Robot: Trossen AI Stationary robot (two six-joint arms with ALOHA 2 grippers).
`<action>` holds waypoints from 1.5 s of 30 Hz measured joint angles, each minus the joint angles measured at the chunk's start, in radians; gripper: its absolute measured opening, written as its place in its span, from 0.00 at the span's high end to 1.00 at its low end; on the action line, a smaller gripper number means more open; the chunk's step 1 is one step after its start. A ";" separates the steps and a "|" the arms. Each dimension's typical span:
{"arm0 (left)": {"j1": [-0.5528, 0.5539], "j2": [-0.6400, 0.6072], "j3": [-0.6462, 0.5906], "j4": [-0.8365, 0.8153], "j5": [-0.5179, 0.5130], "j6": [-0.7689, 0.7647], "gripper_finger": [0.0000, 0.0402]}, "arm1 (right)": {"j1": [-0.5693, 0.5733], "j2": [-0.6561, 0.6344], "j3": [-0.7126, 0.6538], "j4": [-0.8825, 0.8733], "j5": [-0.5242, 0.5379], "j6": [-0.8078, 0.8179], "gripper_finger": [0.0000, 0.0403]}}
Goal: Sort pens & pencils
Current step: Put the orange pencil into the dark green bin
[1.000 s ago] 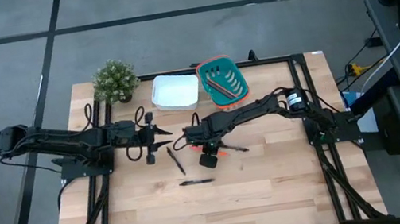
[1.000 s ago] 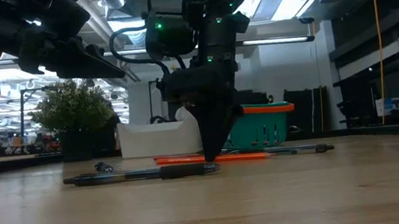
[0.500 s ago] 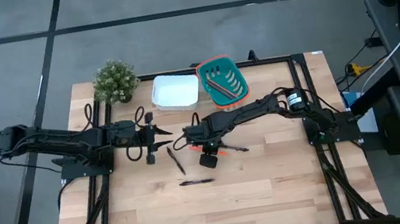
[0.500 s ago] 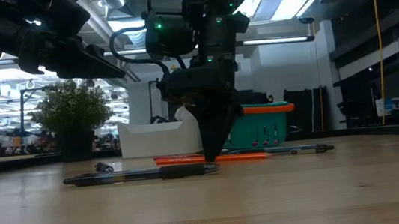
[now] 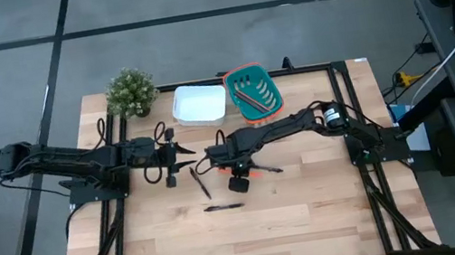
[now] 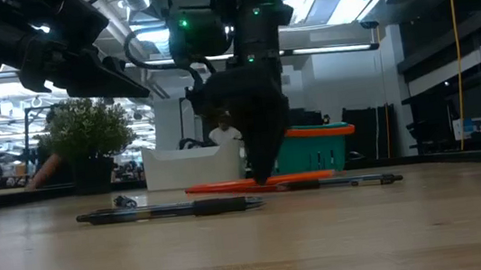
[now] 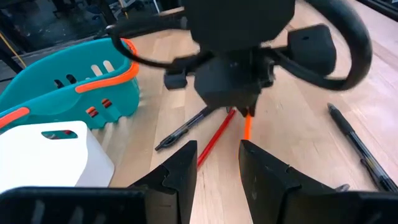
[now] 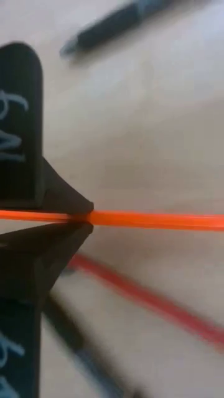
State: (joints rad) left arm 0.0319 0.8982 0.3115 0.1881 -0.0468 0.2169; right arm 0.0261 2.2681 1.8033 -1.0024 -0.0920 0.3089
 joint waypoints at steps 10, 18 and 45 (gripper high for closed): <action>0.000 0.000 0.000 -0.006 0.000 0.000 0.72 | -0.003 -0.002 0.049 -0.073 0.045 -0.003 0.93; 0.000 0.000 0.000 -0.024 0.000 0.000 0.72 | -0.004 -0.003 0.137 -0.175 0.125 -0.016 0.94; 0.000 0.000 0.000 -0.043 -0.001 0.002 0.72 | -0.039 -0.006 0.313 -0.381 0.286 -0.026 0.99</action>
State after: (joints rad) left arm 0.0321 0.8981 0.3115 0.1455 -0.0475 0.2184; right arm -0.0132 2.2623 2.1162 -1.3838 0.1936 0.2825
